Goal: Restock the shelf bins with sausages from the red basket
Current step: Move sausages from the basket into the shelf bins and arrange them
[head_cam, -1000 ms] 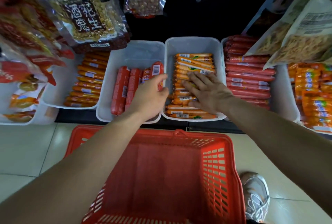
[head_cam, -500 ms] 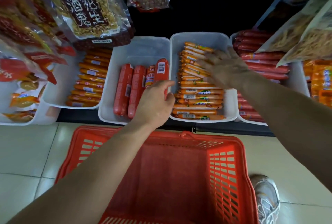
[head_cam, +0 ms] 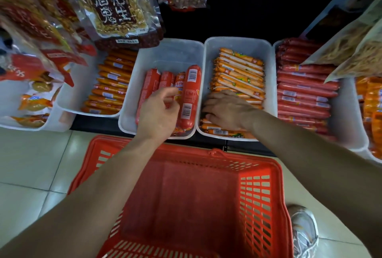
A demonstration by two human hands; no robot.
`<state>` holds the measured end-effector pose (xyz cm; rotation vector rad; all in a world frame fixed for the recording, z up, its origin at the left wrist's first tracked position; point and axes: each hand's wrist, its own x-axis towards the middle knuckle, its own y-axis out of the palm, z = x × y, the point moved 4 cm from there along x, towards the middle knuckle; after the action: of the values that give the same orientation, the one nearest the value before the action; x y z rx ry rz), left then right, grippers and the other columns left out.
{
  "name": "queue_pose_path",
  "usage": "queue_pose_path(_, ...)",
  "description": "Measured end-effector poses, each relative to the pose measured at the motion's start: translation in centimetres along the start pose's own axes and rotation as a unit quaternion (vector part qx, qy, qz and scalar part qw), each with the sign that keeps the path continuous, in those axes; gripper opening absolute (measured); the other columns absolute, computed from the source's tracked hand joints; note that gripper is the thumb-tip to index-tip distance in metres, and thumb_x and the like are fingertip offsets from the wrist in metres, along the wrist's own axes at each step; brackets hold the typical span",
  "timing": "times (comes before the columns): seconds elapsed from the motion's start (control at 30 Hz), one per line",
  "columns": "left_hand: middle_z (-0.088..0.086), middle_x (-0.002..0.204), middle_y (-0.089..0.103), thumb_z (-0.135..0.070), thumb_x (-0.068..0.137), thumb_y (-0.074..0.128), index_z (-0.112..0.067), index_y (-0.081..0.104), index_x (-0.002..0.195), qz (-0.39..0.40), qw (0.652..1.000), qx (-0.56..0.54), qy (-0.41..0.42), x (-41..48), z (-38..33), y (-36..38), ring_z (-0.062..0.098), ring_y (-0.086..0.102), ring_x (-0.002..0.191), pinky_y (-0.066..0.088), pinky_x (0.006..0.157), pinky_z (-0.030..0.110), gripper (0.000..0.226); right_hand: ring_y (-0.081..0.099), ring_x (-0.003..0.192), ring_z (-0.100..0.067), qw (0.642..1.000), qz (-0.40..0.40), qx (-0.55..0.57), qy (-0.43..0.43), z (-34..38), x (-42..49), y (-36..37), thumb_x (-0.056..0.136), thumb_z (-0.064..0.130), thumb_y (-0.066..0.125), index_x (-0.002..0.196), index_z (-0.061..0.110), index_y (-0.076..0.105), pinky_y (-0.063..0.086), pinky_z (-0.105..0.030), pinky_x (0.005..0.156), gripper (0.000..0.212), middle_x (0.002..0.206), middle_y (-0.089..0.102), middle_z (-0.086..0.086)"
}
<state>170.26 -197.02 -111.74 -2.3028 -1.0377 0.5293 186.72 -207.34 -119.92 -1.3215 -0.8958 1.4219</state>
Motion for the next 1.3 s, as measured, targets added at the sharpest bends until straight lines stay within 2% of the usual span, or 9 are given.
queue_pose_path(0.17,-0.014,0.114,0.066,-0.012,0.096,0.056,-0.025,0.065,0.125,0.0,1.0,0.003,-0.01,0.3,1.5,-0.6,-0.001,0.06,0.104,0.05,0.095,0.025,0.034,0.038,0.129,-0.012,0.999,-0.001,-0.034,-0.014,-0.4,-0.3,0.5,0.095,0.057,0.012,0.126,0.036,0.062,0.025,-0.039,0.109,0.062,0.127,0.057,0.019)
queue_pose_path(0.37,-0.018,0.111,0.064,-0.01,0.096,0.055,-0.024,0.065,0.126,-0.004,1.0,-0.002,-0.01,0.4,2.6,-0.8,-0.008,0.058,0.096,0.041,0.084,0.004,0.034,0.017,0.147,-0.015,0.996,-0.005,0.092,-0.017,-0.1,-1.3,1.2,0.101,0.043,0.044,0.132,0.041,0.059,0.007,-0.037,0.117,0.034,0.139,0.051,0.022)
queue_pose_path(0.5,-0.019,0.112,0.062,-0.012,0.098,0.054,-0.023,0.064,0.127,-0.017,0.999,-0.015,-0.028,0.3,3.0,-0.9,-0.013,0.055,0.092,0.04,0.079,-0.002,0.033,0.01,0.151,-0.015,0.993,0.033,0.113,-0.017,0.0,-1.5,1.1,0.101,0.042,0.047,0.133,0.043,0.058,0.003,-0.037,0.121,0.033,0.142,0.049,0.023)
queue_pose_path(0.63,-0.014,0.114,0.068,-0.012,0.097,0.056,-0.025,0.067,0.122,0.006,0.999,-0.032,-0.002,-0.4,1.5,-0.5,-0.006,0.062,0.1,0.047,0.089,0.011,0.031,0.018,0.15,-0.018,0.992,0.038,0.112,-0.036,-0.3,-1.4,0.4,0.099,0.037,0.053,0.121,0.034,0.068,0.012,-0.035,0.122,0.027,0.148,0.049,0.012)
queue_pose_path(0.8,-0.011,0.122,0.068,-0.005,0.096,0.055,-0.017,0.064,0.129,0.083,0.992,-0.082,0.052,-2.4,-2.5,3.3,-0.004,0.062,0.109,0.047,0.097,0.014,0.036,0.039,0.14,-0.017,0.972,-0.102,0.209,0.044,-2.9,-5.3,-1.1,0.096,0.021,0.058,0.134,0.029,0.062,0.03,-0.038,0.117,0.038,0.148,0.05,0.005)
queue_pose_path(0.93,-0.005,0.118,0.066,-0.028,0.098,0.054,-0.023,0.056,0.129,0.192,0.981,0.022,-0.006,-2.1,-4.2,9.2,0.013,0.065,0.101,0.052,0.084,0.027,0.031,0.051,0.126,-0.024,0.984,-0.076,0.115,0.116,-4.9,-7.7,-0.6,0.092,0.025,0.056,0.128,0.025,0.064,0.039,-0.041,0.107,0.037,0.132,0.058,0.002)
queue_pose_path(1.07,0.013,0.133,0.056,-0.04,0.092,0.06,-0.011,0.036,0.139,0.208,0.956,0.194,-0.078,-0.5,-3.4,13.4,0.032,0.059,0.117,0.049,0.094,0.041,0.06,0.049,0.124,-0.026,0.991,-0.059,0.024,0.116,-4.1,-8.1,0.2,0.09,0.038,0.053,0.135,0.029,0.056,0.036,-0.042,0.106,0.046,0.137,0.051,0.003)
queue_pose_path(1.17,0.016,0.142,0.047,-0.053,0.085,0.067,-0.009,0.018,0.149,0.243,0.938,0.214,-0.127,0.4,-3.1,14.8,0.033,0.055,0.122,0.047,0.095,0.041,0.091,0.049,0.123,-0.026,0.991,-0.065,0.024,0.115,-4.3,-8.3,0.0,0.089,0.036,0.054,0.135,0.029,0.056,0.036,-0.043,0.107,0.046,0.136,0.051,0.001)
queue_pose_path(1.3,0.014,0.153,0.025,-0.067,0.069,0.076,-0.008,-0.003,0.154,0.284,0.917,0.265,-0.09,0.4,-3.1,15.1,0.029,0.039,0.135,0.039,0.103,0.036,0.13,0.05,0.123,-0.028,0.991,-0.065,0.027,0.114,-4.5,-8.6,0.0,0.088,0.032,0.055,0.131,0.023,0.06,0.037,-0.043,0.107,0.045,0.133,0.054,-0.003)
